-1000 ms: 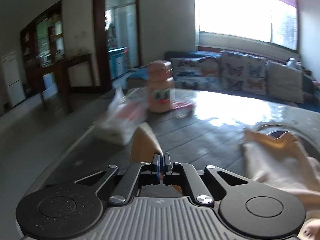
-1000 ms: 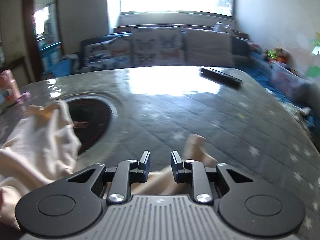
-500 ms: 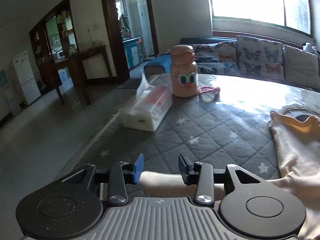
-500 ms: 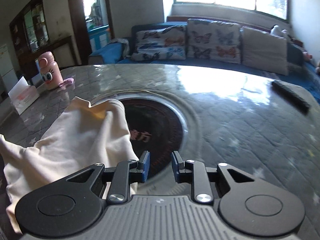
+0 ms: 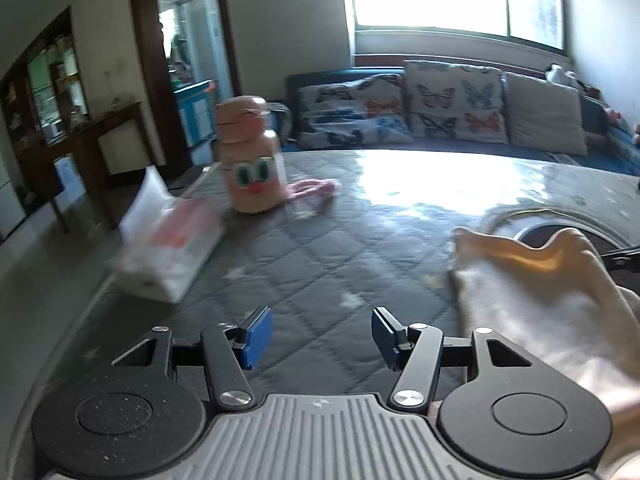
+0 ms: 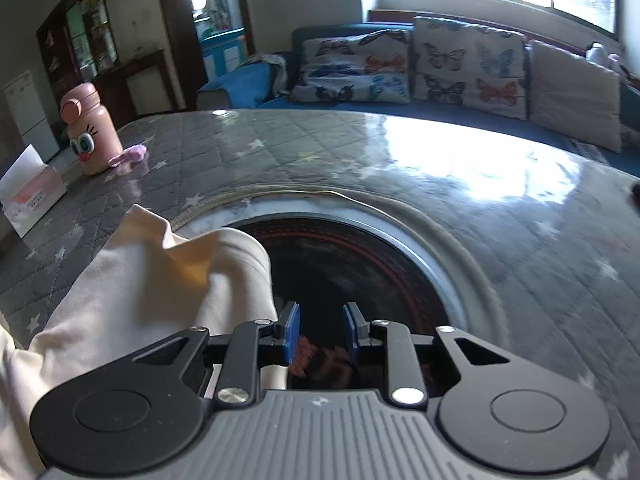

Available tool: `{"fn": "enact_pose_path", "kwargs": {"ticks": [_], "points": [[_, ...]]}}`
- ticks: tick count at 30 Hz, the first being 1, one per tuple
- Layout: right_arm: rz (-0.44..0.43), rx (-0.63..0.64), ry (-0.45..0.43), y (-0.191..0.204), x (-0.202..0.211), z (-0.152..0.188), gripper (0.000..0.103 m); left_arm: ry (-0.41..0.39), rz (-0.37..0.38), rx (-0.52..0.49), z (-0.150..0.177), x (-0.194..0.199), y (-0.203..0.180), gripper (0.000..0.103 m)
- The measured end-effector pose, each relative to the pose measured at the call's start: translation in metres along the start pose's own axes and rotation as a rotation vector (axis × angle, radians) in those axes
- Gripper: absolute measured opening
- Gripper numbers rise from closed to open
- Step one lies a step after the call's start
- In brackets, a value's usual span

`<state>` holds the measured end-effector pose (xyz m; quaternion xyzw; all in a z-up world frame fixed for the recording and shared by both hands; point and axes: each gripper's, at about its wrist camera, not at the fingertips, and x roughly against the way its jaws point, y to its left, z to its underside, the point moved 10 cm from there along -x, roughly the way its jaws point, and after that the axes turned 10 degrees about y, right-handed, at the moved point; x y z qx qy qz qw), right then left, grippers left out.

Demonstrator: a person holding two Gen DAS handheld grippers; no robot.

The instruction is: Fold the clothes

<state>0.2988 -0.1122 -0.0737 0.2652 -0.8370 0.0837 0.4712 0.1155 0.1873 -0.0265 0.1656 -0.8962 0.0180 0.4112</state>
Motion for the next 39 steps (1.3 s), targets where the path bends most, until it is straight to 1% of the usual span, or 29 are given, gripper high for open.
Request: {"fn": "enact_pose_path", "kwargs": {"ticks": [3, 4, 6, 8, 12, 14, 16, 19, 23, 25, 27, 29, 32, 33, 37, 39], "points": [[-0.013, 0.025, 0.011, 0.010, -0.009, -0.006, 0.026, -0.003, 0.030, -0.022, -0.006, -0.007, -0.019, 0.072], [-0.029, 0.032, 0.006, 0.015, -0.008, -0.007, 0.026, -0.006, 0.040, -0.030, -0.008, -0.008, -0.025, 0.074], [-0.069, 0.052, -0.011, 0.028, -0.002, -0.009, 0.027, -0.010, 0.063, -0.047, -0.012, -0.012, -0.038, 0.083], [-0.111, 0.074, -0.025, 0.042, 0.006, -0.008, 0.031, -0.011, 0.078, -0.064, -0.015, -0.014, -0.050, 0.086], [-0.168, 0.133, -0.022, 0.069, 0.016, 0.002, 0.032, -0.003, 0.100, -0.086, -0.018, -0.023, -0.068, 0.087], [-0.193, 0.168, -0.014, 0.084, 0.020, 0.008, 0.039, 0.000, 0.108, -0.094, -0.019, -0.027, -0.074, 0.087], [-0.201, 0.204, -0.012, 0.093, 0.024, 0.015, 0.042, 0.002, 0.109, -0.100, -0.020, -0.030, -0.076, 0.088], [-0.213, 0.258, -0.009, 0.108, 0.031, 0.025, 0.042, 0.005, 0.105, -0.106, -0.021, -0.033, -0.077, 0.089], [-0.271, 0.269, 0.002, 0.115, 0.043, 0.031, 0.042, 0.017, 0.091, -0.094, -0.023, -0.041, -0.073, 0.089], [-0.310, 0.277, 0.021, 0.119, 0.047, 0.037, 0.042, 0.024, 0.088, -0.083, -0.023, -0.043, -0.071, 0.089], [-0.330, 0.296, 0.028, 0.125, 0.050, 0.044, 0.042, 0.027, 0.091, -0.078, -0.024, -0.045, -0.071, 0.089], [-0.326, 0.297, -0.006, 0.125, 0.058, 0.043, 0.042, 0.027, 0.089, -0.082, -0.023, -0.045, -0.071, 0.089], [-0.299, 0.256, -0.083, 0.107, 0.074, 0.027, 0.042, 0.031, 0.087, -0.087, -0.023, -0.046, -0.071, 0.089], [-0.285, 0.239, -0.094, 0.100, 0.075, 0.022, 0.043, 0.032, 0.088, -0.086, -0.023, -0.046, -0.071, 0.089], [-0.188, 0.154, -0.081, 0.061, 0.061, 0.014, 0.043, 0.027, 0.098, -0.088, -0.023, -0.043, -0.075, 0.089], [-0.158, 0.107, -0.069, 0.040, 0.053, 0.017, 0.043, 0.027, 0.099, -0.094, -0.023, -0.043, -0.077, 0.090]]}}
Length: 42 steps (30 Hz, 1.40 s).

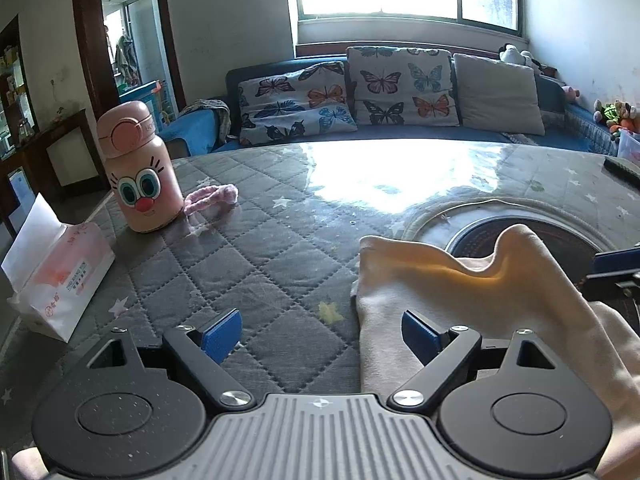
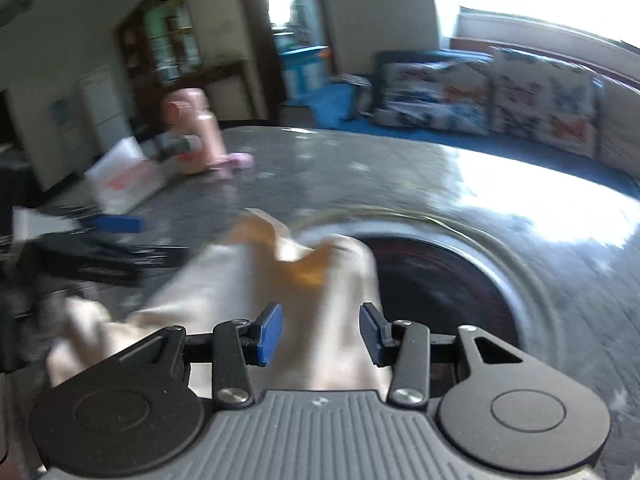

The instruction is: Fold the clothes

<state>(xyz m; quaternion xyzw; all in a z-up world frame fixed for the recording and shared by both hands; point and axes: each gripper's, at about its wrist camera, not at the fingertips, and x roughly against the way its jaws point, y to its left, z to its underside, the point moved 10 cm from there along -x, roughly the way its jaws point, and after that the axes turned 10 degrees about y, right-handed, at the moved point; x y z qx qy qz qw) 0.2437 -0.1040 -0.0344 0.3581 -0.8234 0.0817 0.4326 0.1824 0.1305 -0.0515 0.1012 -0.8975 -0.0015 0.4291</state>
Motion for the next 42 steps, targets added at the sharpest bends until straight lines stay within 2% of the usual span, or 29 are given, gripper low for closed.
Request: {"fn": "enact_pose_path", "kwargs": {"ticks": [6, 15, 18, 19, 20, 24, 28, 33, 35, 37, 40, 42], "points": [[-0.006, -0.104, 0.019, -0.034, -0.014, 0.007, 0.029, 0.011, -0.001, -0.003, 0.001, -0.003, -0.003, 0.090], [-0.024, -0.050, 0.038, -0.016, -0.042, -0.003, 0.027, 0.018, 0.001, -0.007, 0.002, -0.005, -0.005, 0.091], [-0.022, -0.042, 0.043, -0.013, -0.048, -0.004, 0.021, 0.018, -0.002, -0.003, 0.002, -0.006, -0.003, 0.091], [-0.020, -0.041, 0.042, -0.013, -0.048, -0.004, 0.015, 0.019, -0.003, -0.001, 0.003, -0.006, -0.003, 0.091], [-0.012, -0.039, 0.038, -0.013, -0.047, -0.005, 0.004, 0.019, -0.003, 0.000, 0.003, -0.006, -0.003, 0.091], [0.039, -0.023, 0.015, -0.013, -0.041, -0.008, 0.002, 0.018, 0.001, 0.003, 0.005, -0.004, -0.003, 0.091], [0.047, -0.005, 0.000, -0.010, -0.035, -0.014, 0.003, 0.014, 0.006, 0.007, 0.005, -0.001, -0.003, 0.091], [0.025, -0.023, 0.013, -0.014, -0.046, -0.016, 0.011, 0.013, 0.010, 0.007, 0.006, 0.001, -0.004, 0.093], [0.021, -0.039, 0.016, -0.016, -0.051, -0.015, 0.021, 0.014, 0.010, 0.009, 0.005, 0.000, -0.004, 0.093], [0.010, -0.053, 0.020, -0.018, -0.055, -0.015, 0.024, 0.016, 0.011, 0.010, 0.004, -0.001, -0.004, 0.094], [-0.018, -0.070, 0.022, -0.020, -0.057, -0.013, 0.022, 0.021, 0.013, 0.005, 0.003, -0.004, -0.007, 0.095], [-0.007, -0.060, 0.019, -0.018, -0.054, -0.012, 0.009, 0.024, 0.016, -0.001, 0.003, -0.006, -0.011, 0.095]]}}
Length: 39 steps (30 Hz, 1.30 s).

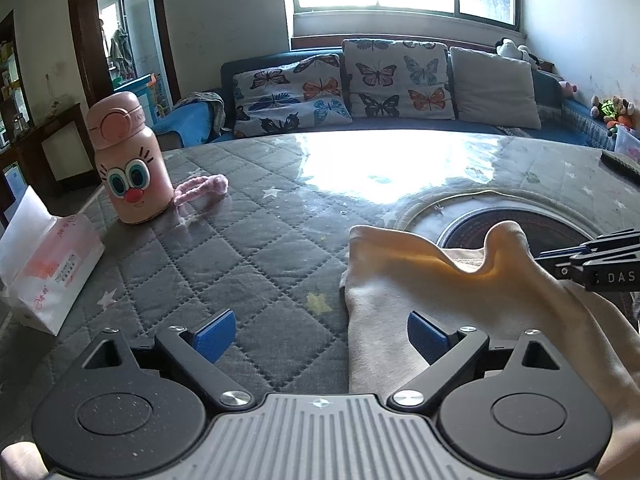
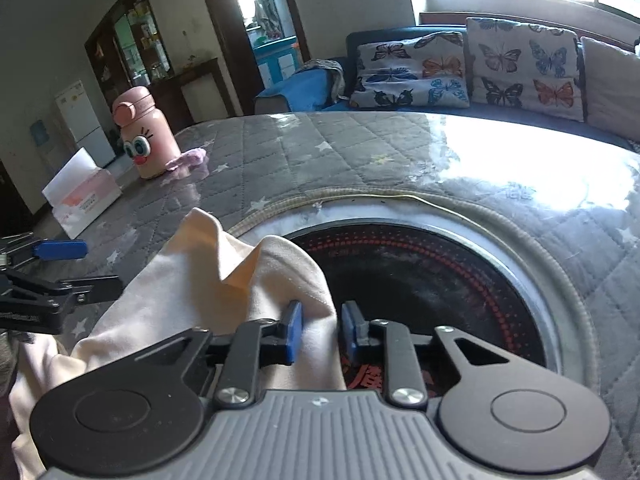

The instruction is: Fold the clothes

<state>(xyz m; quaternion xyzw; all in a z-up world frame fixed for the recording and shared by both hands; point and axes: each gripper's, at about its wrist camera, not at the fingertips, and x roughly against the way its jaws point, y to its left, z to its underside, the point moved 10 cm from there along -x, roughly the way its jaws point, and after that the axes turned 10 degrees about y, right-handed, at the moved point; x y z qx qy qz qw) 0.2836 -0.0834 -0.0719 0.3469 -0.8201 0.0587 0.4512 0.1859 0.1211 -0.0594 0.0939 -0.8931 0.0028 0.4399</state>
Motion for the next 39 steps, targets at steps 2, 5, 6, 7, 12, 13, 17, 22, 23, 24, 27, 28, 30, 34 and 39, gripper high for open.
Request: {"fn": "enact_pose_path", "kwargs": {"ticks": [2, 5, 6, 7, 12, 13, 17, 22, 23, 24, 27, 28, 30, 34, 39], "points": [[0.049, 0.027, -0.016, 0.002, 0.006, -0.002, 0.002, 0.002, 0.002, -0.007, 0.000, -0.002, -0.003, 0.095], [0.130, 0.089, -0.067, 0.008, 0.021, -0.007, 0.002, 0.004, -0.004, -0.013, 0.001, -0.004, -0.004, 0.095], [0.149, 0.116, -0.092, 0.014, 0.028, -0.009, 0.002, 0.004, -0.006, -0.012, 0.002, -0.004, -0.003, 0.095], [0.157, 0.142, -0.114, 0.022, 0.036, -0.011, 0.002, 0.004, -0.008, -0.011, 0.002, -0.004, -0.002, 0.095], [0.190, 0.327, -0.182, 0.074, 0.059, -0.005, 0.002, -0.012, -0.018, 0.011, -0.001, 0.002, 0.006, 0.095], [0.181, 0.360, -0.184, 0.085, 0.060, 0.000, 0.002, -0.015, -0.020, 0.016, -0.002, 0.004, 0.008, 0.095], [0.097, 0.444, -0.106, 0.128, 0.045, 0.027, 0.002, -0.032, -0.007, 0.031, -0.005, 0.013, 0.008, 0.095], [-0.006, 0.435, -0.008, 0.142, 0.028, 0.048, 0.004, -0.060, 0.035, -0.005, -0.007, 0.024, -0.006, 0.098], [-0.031, 0.420, 0.001, 0.142, 0.030, 0.049, 0.007, -0.060, 0.037, -0.012, -0.007, 0.024, -0.008, 0.099], [-0.054, 0.403, 0.002, 0.142, 0.035, 0.049, 0.008, -0.059, 0.038, -0.016, -0.007, 0.023, -0.009, 0.099], [-0.078, 0.349, -0.021, 0.130, 0.055, 0.042, 0.008, -0.045, 0.030, -0.018, -0.005, 0.017, -0.009, 0.099], [-0.079, 0.318, -0.033, 0.122, 0.062, 0.039, 0.008, -0.041, 0.027, -0.018, -0.005, 0.015, -0.009, 0.099], [-0.067, 0.256, -0.042, 0.104, 0.067, 0.030, 0.008, -0.036, 0.021, -0.020, -0.005, 0.013, -0.008, 0.099], [-0.050, 0.135, -0.018, 0.068, 0.057, 0.016, 0.014, -0.041, 0.013, -0.029, -0.011, 0.012, -0.006, 0.096], [-0.112, -0.014, 0.077, 0.041, 0.026, 0.017, 0.018, -0.028, 0.021, -0.039, -0.021, 0.000, -0.003, 0.085]]}}
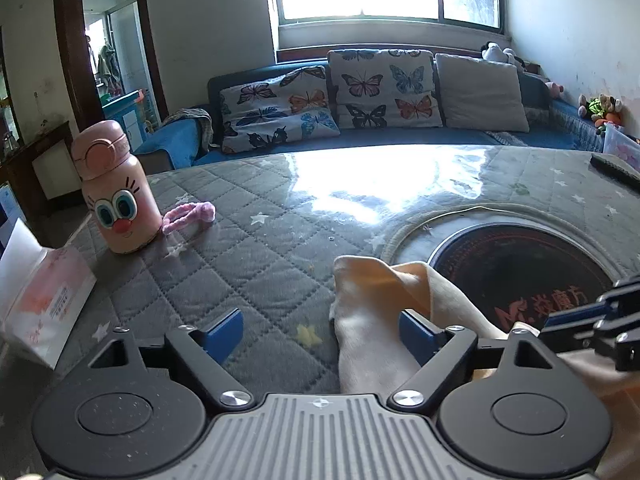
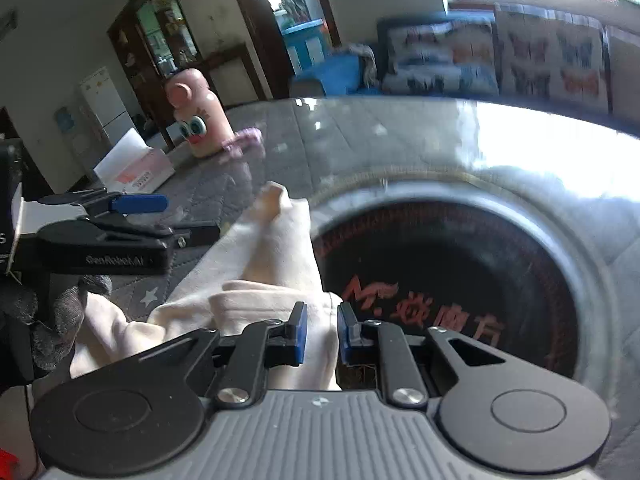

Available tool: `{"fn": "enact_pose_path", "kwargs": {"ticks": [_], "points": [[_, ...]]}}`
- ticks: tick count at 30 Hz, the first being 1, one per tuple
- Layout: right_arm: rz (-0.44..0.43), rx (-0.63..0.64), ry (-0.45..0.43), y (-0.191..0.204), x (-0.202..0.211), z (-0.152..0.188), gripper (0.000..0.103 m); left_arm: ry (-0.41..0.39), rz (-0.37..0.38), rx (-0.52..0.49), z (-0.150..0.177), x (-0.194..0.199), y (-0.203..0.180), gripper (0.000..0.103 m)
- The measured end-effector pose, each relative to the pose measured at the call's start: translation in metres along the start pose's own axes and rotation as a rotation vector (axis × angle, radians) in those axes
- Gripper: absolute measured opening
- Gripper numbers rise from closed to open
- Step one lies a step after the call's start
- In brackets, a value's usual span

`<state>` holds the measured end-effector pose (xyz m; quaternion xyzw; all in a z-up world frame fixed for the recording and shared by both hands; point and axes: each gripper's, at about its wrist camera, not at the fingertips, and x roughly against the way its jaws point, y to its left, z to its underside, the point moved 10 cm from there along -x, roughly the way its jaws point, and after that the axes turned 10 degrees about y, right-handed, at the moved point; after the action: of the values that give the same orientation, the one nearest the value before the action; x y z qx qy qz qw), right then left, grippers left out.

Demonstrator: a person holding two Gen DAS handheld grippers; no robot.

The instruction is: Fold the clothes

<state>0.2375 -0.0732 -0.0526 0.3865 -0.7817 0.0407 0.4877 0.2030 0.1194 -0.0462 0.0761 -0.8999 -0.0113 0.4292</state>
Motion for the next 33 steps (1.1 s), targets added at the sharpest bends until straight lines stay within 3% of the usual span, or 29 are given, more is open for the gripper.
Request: {"fn": "enact_pose_path", "kwargs": {"ticks": [7, 10, 12, 15, 21, 28, 31, 33], "points": [[-0.082, -0.076, 0.034, -0.007, -0.010, 0.004, 0.019, 0.033, 0.026, -0.010, -0.012, -0.024, -0.002, 0.078], [-0.102, -0.078, 0.036, -0.006, -0.008, 0.004, 0.019, 0.044, 0.034, -0.017, -0.016, -0.034, -0.004, 0.070], [-0.108, -0.074, 0.034, -0.004, -0.007, 0.002, 0.019, 0.052, 0.036, -0.026, -0.017, -0.040, -0.006, 0.055], [-0.109, -0.063, 0.030, -0.001, -0.003, 0.002, 0.019, 0.069, 0.045, -0.036, -0.015, -0.047, -0.008, 0.050], [-0.090, -0.070, 0.026, -0.006, -0.005, 0.000, 0.024, 0.068, 0.040, -0.028, -0.017, -0.049, -0.005, 0.051], [-0.166, -0.131, 0.065, -0.009, -0.019, 0.000, 0.025, 0.072, 0.074, -0.030, -0.018, -0.054, -0.008, 0.051], [-0.190, -0.141, 0.072, -0.008, -0.020, 0.001, 0.025, 0.067, 0.107, -0.035, -0.019, -0.054, -0.013, 0.033], [-0.188, -0.134, 0.065, -0.007, -0.018, 0.000, 0.015, 0.061, 0.119, -0.049, -0.019, -0.052, -0.019, 0.018]]}}
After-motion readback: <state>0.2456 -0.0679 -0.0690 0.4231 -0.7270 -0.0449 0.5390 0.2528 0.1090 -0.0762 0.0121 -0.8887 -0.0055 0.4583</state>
